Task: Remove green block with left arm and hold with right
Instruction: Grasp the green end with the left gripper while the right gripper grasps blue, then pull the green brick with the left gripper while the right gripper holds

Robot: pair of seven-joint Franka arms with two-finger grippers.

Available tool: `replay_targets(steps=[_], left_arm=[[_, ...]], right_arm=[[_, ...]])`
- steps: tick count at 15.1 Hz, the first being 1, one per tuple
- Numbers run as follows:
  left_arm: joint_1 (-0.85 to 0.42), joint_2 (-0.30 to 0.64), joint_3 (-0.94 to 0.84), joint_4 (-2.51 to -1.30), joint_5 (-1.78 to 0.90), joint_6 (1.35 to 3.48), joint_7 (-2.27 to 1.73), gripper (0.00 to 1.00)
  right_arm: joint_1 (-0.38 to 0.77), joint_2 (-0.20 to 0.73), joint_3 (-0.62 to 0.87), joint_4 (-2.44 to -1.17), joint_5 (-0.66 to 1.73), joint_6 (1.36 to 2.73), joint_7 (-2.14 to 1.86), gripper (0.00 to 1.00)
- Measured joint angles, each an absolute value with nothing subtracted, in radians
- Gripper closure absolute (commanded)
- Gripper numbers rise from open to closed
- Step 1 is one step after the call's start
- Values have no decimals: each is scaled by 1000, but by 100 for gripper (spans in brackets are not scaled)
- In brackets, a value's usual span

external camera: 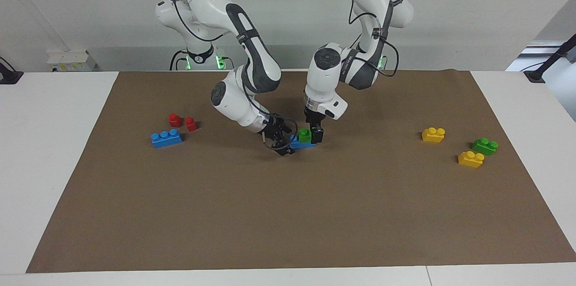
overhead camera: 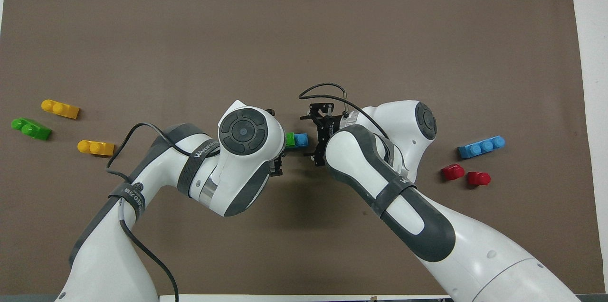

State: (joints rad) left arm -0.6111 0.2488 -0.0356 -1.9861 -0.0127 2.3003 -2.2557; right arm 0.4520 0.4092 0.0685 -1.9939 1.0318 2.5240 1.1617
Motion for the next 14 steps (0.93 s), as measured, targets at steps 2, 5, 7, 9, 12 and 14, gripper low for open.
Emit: replay_targets(steps=[2,5,7,9,12,14], left_arm=[[-611,249,-36,-1984,-12,2300,-2257,0],[-611,249,-35,-1983,-12,2300,-2259,1],[-611,249,-35,-1983,-6,2300,-2261,1],[-611,249,-34,-1983,0,2300,-2262,1],[-611,249,-34,-1983,2,2300,-2263,2],[-610,249,-34,-1983,2,2300,-2263,5]], right_arm=[[456,413,69,-1994,1032,2528,1162,6],[462,413,69,-1994,1039,2531,1162,22],[466,413,69,-1994,1043,2532,1162,52],[467,414,69,-1994,1068,2544,1162,90],[467,414,69,-2002,1081,2563,1162,100],[467,414,69,-2002,1081,2564,1162,100]])
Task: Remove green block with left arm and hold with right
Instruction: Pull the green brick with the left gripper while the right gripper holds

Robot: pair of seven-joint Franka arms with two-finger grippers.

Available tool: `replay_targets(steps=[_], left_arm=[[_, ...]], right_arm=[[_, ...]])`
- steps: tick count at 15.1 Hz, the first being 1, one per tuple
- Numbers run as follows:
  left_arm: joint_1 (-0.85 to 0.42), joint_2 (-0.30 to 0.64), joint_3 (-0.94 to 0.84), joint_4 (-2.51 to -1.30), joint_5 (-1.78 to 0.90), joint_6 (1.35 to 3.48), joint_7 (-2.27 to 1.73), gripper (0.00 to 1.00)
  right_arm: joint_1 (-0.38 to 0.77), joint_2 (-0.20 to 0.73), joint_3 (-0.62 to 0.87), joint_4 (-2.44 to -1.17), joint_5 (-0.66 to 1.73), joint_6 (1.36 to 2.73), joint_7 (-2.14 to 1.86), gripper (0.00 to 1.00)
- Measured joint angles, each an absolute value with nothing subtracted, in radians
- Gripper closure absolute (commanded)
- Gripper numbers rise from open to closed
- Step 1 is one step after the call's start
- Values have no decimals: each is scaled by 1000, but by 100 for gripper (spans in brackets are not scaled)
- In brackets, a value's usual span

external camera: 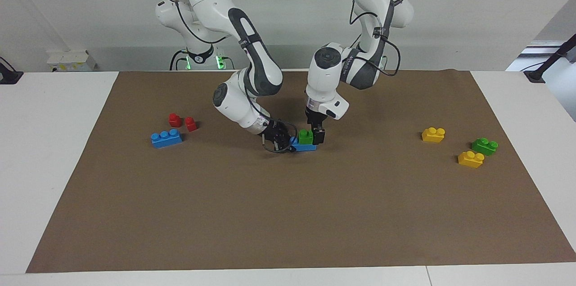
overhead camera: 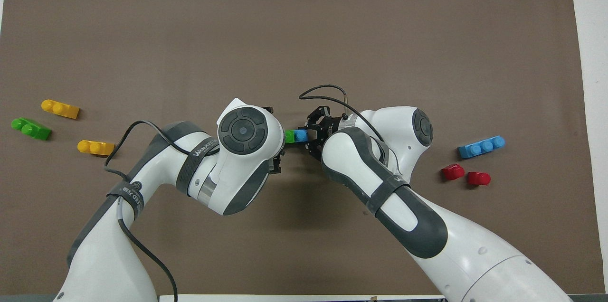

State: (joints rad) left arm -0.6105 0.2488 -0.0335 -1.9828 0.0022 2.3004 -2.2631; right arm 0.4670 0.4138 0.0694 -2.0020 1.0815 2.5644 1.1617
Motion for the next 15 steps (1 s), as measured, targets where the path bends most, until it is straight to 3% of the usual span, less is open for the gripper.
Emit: replay_targets(steps=[2,3,4,6,15], left_arm=[[-610,249,-33,-1983,3,2300,-2263,13],[-610,249,-33,-1983,3,2300,-2264,23],[-610,249,-33,-1983,3,2300,-2264,44],[-610,249,-33,-1983,6,2301,-2264,100],[-606,248,-28,-1976,19,2313,-2287,100]], right_arm=[[470,414,70,-2003,1081,2572,1162,100],[473,414,70,-2003,1081,2576,1162,100],[475,414,70,-2003,1081,2580,1162,100],[478,414,70,-2003,1081,2586,1162,100],[480,413,70,-2004,1082,2590,1162,100]])
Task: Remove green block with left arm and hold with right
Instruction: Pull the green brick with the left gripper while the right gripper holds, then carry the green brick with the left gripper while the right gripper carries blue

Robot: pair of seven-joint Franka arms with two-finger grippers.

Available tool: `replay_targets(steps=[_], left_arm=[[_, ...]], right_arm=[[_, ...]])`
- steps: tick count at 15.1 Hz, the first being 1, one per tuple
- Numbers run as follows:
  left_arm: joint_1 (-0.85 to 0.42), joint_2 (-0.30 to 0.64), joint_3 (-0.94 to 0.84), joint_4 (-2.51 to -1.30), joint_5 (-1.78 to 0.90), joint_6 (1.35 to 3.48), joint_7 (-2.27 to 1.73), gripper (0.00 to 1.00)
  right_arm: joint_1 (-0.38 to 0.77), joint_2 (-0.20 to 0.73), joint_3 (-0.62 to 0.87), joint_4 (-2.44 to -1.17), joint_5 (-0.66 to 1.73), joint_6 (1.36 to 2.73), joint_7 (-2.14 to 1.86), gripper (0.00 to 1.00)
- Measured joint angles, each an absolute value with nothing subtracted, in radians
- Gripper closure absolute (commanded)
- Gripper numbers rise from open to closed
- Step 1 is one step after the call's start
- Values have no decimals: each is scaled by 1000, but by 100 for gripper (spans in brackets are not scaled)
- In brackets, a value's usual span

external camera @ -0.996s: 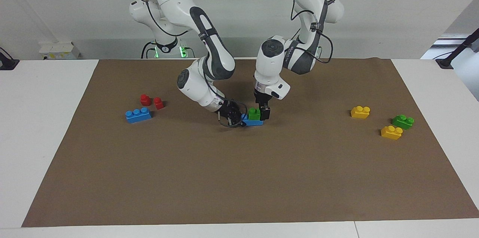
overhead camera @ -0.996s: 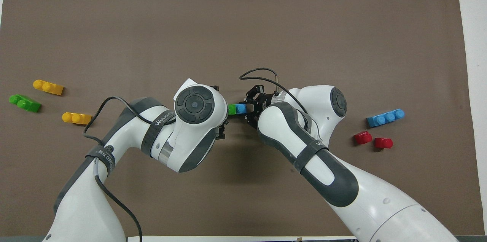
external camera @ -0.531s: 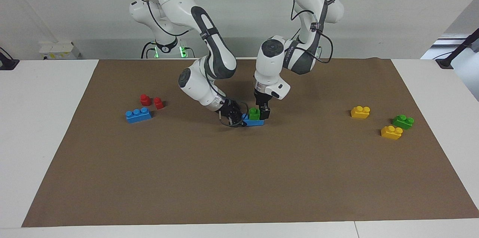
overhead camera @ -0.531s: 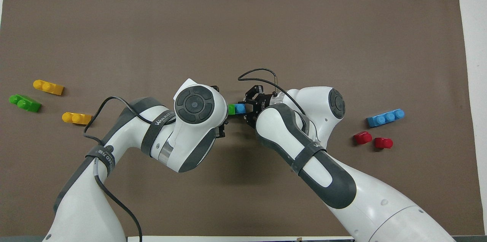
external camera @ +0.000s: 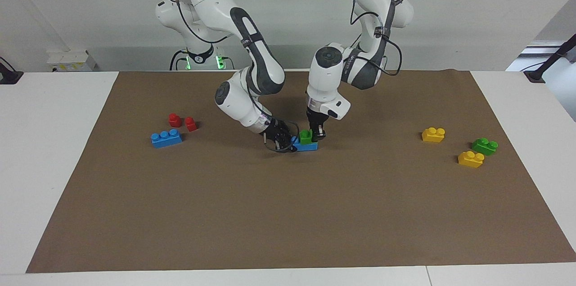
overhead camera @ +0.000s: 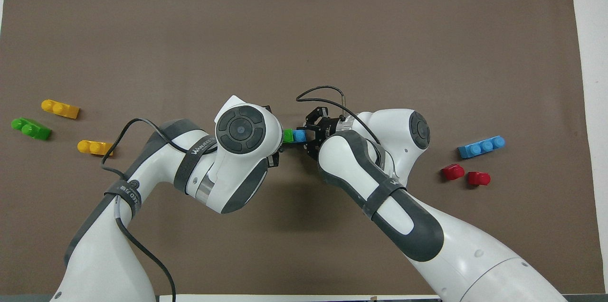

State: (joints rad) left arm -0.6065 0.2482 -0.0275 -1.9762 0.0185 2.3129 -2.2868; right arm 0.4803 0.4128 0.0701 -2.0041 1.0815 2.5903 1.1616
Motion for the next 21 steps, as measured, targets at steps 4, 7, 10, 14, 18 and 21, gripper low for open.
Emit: replay_targets(steps=[4,7,10,14,18,21], left_arm=[[-574,215,-36,-1962,7,2274,-2292,100],[-506,170,-25,-1922,21,2189,-2280,100],[-446,146,-22,-1890,22,2123,-2246,100],[-381,133,-21,-1886,23,2082,-2105,100],[-273,133,-20,-1888,23,2072,-1940,100],[-188,134,-19,-1901,23,2073,-1823,100]], right_arm=[[488,417,73,-1989,1091,2610,1163,100],[488,417,71,-2000,1093,2610,1163,100],[483,417,67,-1999,1093,2608,1163,100],[403,384,52,-1969,1060,2480,1161,100],[198,291,45,-1908,862,2207,1162,100],[36,257,42,-1844,752,2036,1156,100]])
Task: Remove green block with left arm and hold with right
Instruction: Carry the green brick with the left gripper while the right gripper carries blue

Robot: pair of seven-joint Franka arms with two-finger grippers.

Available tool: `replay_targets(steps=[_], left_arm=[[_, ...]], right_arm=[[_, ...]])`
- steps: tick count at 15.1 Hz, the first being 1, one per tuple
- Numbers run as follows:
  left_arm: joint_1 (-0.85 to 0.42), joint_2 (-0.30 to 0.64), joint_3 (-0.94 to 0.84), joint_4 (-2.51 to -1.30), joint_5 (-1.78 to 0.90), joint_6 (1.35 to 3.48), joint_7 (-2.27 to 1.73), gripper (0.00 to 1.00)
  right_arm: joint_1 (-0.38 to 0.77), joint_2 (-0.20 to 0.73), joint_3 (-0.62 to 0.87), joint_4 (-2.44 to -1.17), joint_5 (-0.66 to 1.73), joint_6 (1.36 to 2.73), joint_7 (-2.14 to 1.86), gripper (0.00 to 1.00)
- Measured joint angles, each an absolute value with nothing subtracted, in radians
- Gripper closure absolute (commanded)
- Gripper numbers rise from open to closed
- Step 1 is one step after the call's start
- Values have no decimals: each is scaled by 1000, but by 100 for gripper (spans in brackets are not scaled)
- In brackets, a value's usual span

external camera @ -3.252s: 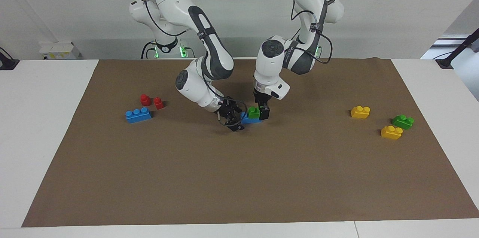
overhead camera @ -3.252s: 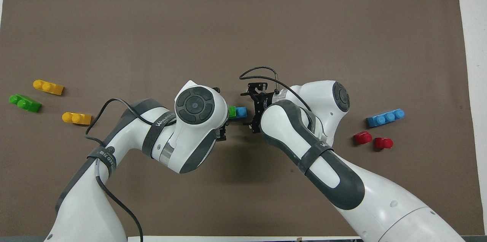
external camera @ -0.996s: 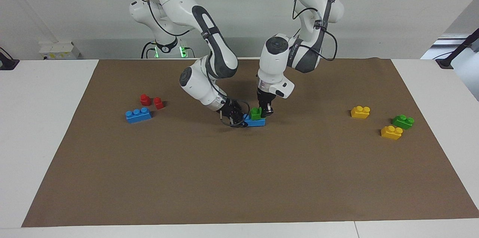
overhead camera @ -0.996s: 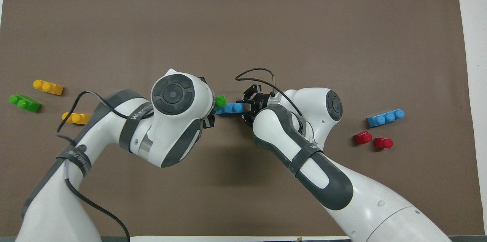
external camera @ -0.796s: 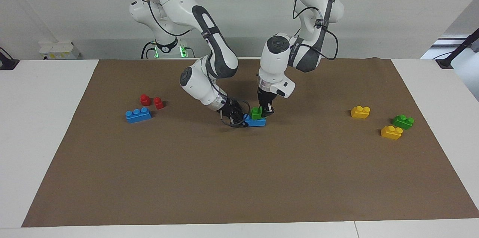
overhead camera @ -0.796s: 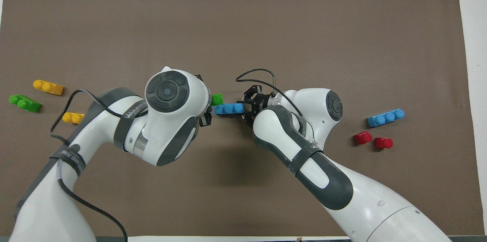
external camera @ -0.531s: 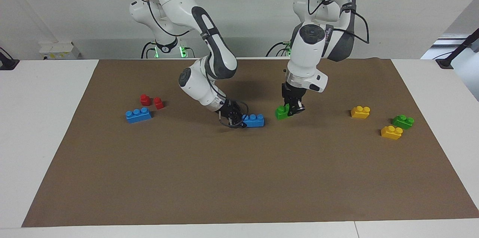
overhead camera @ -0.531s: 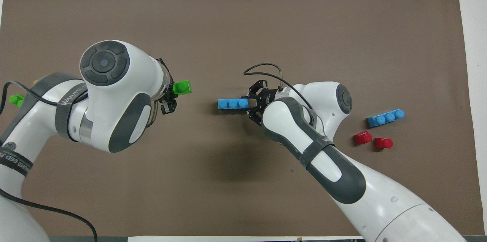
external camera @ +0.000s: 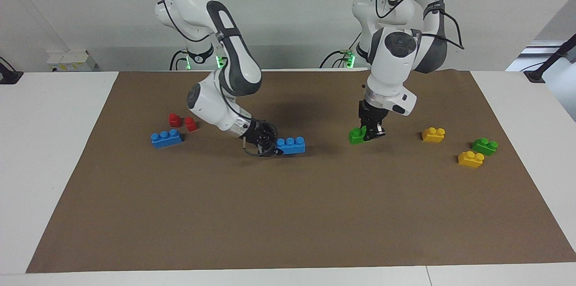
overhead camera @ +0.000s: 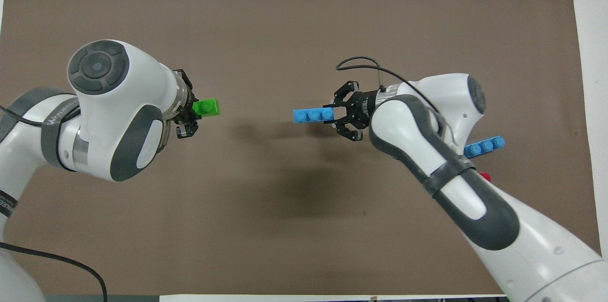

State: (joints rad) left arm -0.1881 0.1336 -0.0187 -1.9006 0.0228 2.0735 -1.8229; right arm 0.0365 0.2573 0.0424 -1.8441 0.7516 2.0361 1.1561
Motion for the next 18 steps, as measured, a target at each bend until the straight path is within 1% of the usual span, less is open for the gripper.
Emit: replay_targets(steps=[2,4,7,11,13,18], left_arm=[[-145,134,-18,-1915,23,2089,-1761,100],[-107,134,-18,-1933,23,2128,-1720,100],[-52,134,-18,-1963,23,2175,-1614,100],[28,139,-18,-1995,23,2230,-1446,100],[51,153,-18,-2005,23,2276,-1403,100],[82,212,-18,-2011,23,2407,-1369,100]], right_arm=[[-57,257,42,-1820,689,1976,1100,100],[-128,265,42,-1823,665,1954,1032,100],[-198,311,42,-1831,663,1947,999,100],[-215,378,45,-1830,663,1954,987,100],[-212,402,51,-1832,663,1983,976,100],[-214,427,53,-1850,663,2026,927,100]])
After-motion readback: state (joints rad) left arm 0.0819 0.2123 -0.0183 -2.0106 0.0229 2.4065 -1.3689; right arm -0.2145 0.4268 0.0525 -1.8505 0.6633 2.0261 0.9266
